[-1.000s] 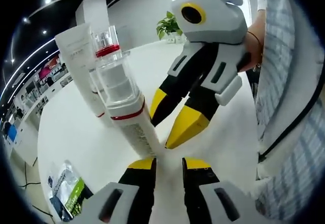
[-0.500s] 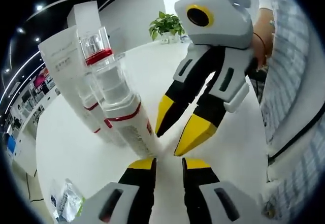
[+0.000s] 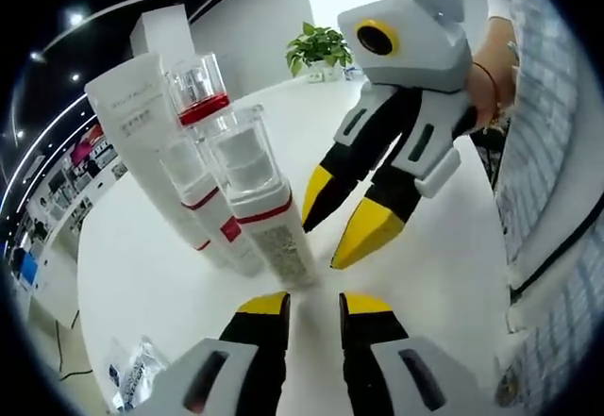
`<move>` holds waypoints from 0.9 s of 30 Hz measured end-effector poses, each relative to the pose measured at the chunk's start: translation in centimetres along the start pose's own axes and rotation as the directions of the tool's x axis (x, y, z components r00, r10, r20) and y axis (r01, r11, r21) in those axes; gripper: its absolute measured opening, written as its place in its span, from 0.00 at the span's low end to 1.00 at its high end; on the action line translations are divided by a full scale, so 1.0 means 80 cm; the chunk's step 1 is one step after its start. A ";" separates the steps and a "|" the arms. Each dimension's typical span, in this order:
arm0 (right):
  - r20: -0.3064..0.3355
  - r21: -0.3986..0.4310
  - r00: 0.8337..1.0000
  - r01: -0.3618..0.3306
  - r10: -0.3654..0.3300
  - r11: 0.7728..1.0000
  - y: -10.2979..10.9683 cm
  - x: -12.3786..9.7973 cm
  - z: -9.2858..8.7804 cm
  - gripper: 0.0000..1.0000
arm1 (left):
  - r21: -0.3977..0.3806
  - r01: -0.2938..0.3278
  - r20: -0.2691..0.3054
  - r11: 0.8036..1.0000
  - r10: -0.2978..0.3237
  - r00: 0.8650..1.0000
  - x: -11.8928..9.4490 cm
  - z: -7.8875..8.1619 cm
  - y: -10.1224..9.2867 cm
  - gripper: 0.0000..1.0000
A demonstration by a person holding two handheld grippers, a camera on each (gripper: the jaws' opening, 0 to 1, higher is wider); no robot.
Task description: Arrange the skincare products in the storage area until every visible bottle or jar stands upright without overlapping.
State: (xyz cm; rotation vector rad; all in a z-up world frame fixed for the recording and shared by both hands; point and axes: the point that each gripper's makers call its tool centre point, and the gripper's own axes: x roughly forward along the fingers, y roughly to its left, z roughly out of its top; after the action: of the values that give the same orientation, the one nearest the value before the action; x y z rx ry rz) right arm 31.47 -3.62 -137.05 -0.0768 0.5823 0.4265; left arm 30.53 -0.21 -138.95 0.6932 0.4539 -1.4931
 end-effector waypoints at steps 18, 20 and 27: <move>-0.008 -0.007 0.996 0.090 -0.090 0.996 -0.024 -0.008 -0.004 0.20 | 0.067 0.036 0.007 0.997 -0.036 0.999 0.032 0.027 -0.003 0.21; -0.007 0.007 0.993 0.115 -0.115 0.993 -0.030 -0.011 -0.006 0.20 | 0.074 0.042 0.009 0.996 -0.042 0.999 0.037 0.031 -0.003 0.22; -0.012 0.061 0.987 0.159 -0.159 0.985 -0.046 -0.021 -0.015 0.19 | 0.056 0.079 0.017 0.995 -0.080 0.997 0.053 0.036 -0.009 0.22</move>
State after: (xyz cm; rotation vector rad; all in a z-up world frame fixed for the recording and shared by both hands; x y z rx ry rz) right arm 31.10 -7.81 -137.35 -0.0646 0.5910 0.2532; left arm 29.62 -5.26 -139.78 0.7104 0.4316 -1.5913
